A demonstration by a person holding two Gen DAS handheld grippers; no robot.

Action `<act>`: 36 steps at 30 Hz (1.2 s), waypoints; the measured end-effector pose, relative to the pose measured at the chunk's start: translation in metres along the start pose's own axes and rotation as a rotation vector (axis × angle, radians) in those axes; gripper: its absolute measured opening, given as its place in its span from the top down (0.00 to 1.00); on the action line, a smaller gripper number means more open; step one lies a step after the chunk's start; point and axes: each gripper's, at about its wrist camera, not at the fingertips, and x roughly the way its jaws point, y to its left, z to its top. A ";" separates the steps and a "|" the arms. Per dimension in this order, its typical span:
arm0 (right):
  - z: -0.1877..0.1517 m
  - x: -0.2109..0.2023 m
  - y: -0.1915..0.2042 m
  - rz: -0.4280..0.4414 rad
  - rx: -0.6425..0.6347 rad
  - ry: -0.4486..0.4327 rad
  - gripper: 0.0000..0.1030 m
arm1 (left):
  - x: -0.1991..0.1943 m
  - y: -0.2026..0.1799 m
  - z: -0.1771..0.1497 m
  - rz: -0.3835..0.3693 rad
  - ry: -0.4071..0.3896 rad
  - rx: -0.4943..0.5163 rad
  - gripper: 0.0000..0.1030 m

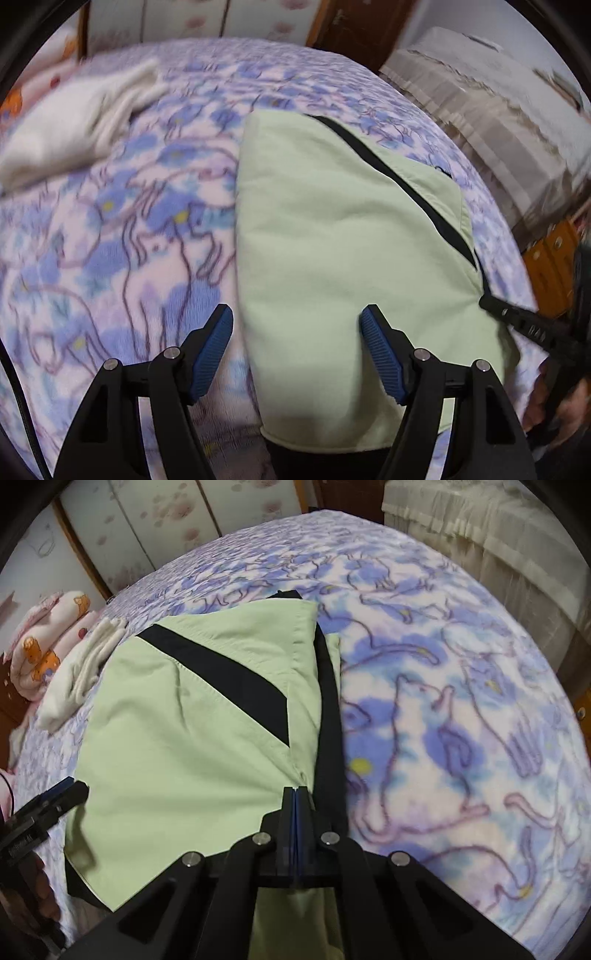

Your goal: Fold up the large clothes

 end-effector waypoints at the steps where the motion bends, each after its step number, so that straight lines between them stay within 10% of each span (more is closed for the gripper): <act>1: -0.002 -0.002 0.004 -0.013 -0.011 -0.005 1.00 | -0.001 0.002 0.000 0.003 0.000 -0.007 0.31; 17: -0.014 -0.022 0.007 0.023 0.081 0.011 0.97 | -0.037 0.001 -0.007 0.033 0.017 -0.011 0.28; 24: -0.042 -0.055 0.010 0.058 0.095 0.015 0.58 | -0.063 -0.003 -0.022 0.018 0.060 -0.002 0.19; 32: -0.050 -0.096 0.018 0.037 0.011 -0.006 0.44 | -0.094 -0.009 -0.027 -0.019 0.054 0.008 0.18; 36: -0.037 -0.111 0.024 0.020 -0.053 -0.028 0.43 | -0.098 -0.013 -0.021 -0.029 0.061 0.009 0.00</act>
